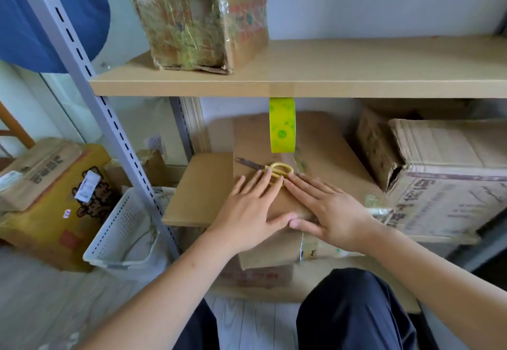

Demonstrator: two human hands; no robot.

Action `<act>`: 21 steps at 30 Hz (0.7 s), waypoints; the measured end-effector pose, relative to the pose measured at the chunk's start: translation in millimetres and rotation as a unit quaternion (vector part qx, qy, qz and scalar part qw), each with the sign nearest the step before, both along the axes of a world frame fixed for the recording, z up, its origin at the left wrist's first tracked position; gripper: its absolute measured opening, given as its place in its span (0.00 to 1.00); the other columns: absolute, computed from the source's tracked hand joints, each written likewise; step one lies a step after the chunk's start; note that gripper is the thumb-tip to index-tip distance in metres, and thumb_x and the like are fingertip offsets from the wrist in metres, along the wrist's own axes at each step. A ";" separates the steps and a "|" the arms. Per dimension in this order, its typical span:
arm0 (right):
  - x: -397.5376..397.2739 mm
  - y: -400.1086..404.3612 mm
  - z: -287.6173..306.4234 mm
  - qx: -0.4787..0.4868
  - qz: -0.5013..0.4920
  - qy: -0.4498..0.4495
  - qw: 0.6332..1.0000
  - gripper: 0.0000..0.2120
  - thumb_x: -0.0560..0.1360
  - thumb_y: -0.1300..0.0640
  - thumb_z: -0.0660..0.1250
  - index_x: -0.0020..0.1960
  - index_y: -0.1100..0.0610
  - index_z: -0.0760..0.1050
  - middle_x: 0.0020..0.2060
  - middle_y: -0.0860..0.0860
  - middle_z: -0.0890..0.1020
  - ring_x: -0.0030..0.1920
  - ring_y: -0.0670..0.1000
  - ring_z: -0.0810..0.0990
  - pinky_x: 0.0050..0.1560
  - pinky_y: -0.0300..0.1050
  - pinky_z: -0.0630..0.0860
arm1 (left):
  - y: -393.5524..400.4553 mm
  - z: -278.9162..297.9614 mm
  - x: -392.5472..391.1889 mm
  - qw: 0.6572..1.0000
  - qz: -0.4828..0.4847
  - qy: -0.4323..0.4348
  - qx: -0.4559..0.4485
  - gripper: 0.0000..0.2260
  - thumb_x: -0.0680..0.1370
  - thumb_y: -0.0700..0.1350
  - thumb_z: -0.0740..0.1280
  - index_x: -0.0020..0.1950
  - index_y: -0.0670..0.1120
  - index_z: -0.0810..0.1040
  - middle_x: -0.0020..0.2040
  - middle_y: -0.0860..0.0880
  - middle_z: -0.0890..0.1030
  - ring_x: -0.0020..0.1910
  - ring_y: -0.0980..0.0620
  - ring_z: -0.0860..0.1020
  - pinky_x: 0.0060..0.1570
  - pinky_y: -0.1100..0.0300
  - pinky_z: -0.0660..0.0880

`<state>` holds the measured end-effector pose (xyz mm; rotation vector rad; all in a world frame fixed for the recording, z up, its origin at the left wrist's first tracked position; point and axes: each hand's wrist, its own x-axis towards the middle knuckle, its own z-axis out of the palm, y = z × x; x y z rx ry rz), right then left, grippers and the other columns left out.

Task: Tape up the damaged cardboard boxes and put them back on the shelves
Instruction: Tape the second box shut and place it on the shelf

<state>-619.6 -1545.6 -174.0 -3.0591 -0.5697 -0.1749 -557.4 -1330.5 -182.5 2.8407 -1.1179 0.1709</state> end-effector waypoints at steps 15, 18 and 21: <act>-0.3 -59.4 -5.9 -0.076 0.004 -0.004 0.997 0.43 0.76 0.32 0.53 0.75 0.47 0.29 0.77 0.47 0.37 0.78 0.46 0.39 0.75 0.38 0.35 | 8.1 -3.1 29.9 0.991 -0.080 0.007 0.110 0.50 0.68 0.78 0.51 0.79 0.55 0.32 0.79 0.54 0.31 0.78 0.55 0.34 0.77 0.41 0.38; -1.2 -66.5 -9.7 -0.063 -0.008 0.003 0.998 0.38 0.78 0.35 0.51 0.75 0.45 0.30 0.77 0.44 0.38 0.79 0.46 0.40 0.77 0.40 0.38 | 9.7 -3.6 34.5 0.989 -0.094 0.013 0.111 0.48 0.71 0.76 0.54 0.78 0.58 0.30 0.78 0.56 0.29 0.78 0.56 0.33 0.77 0.39 0.39; -0.2 -64.5 -8.1 -0.055 0.001 0.011 0.998 0.40 0.79 0.37 0.54 0.75 0.45 0.29 0.77 0.44 0.36 0.78 0.45 0.37 0.78 0.43 0.40 | 22.0 1.7 44.2 0.988 -0.087 0.018 0.124 0.47 0.72 0.75 0.56 0.76 0.61 0.28 0.76 0.59 0.26 0.78 0.56 0.32 0.77 0.39 0.41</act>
